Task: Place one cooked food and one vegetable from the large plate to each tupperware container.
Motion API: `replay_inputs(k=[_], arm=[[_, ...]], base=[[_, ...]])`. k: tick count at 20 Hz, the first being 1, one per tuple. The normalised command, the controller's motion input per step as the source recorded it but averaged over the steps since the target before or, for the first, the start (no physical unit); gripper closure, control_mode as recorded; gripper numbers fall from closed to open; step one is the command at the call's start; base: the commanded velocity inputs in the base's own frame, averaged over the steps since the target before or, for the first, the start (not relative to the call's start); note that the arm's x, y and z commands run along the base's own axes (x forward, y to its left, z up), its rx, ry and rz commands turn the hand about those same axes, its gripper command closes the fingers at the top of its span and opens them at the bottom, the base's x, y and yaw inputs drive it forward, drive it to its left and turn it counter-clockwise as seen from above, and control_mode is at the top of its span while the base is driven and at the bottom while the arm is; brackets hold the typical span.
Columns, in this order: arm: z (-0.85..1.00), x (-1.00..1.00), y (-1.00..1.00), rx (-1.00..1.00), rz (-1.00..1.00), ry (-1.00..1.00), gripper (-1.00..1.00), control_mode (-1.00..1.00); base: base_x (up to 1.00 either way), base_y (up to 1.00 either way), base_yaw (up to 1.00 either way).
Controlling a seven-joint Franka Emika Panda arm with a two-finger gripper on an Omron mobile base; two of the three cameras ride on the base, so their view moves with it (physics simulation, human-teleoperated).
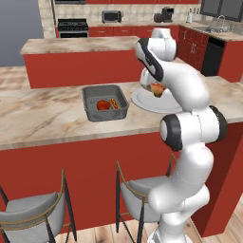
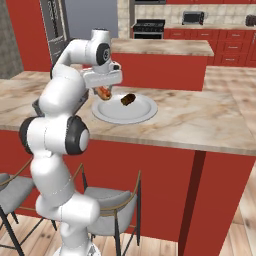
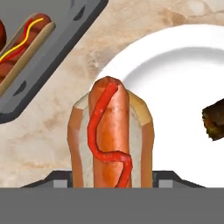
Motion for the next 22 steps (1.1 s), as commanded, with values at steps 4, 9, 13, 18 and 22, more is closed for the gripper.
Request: replay_inputs(k=[4, 9, 13, 18, 22], arm=[[0.42, -1.00, 0.00, 0.00, -0.05, -0.01, 1.00, -1.00], [0.31, -1.00, 0.00, 0.00, -0.07, 0.00, 1.00, -1.00], [0.11, -1.00, 0.00, 0.01, -0.07, 0.00, 1.00, -1.00], [-0.07, -0.52, -0.01, 0.01, -0.05, 0.05, 1.00, -1.00], [0.00, 0.00, 0.00, 0.00, 0.00, 0.00, 1.00, -1.00]], base=[[0.00, 0.00, 0.00], [0.00, 0.00, 0.00], [0.00, 0.00, 0.00], [0.00, 0.00, 0.00], [0.00, 0.00, 0.00]])
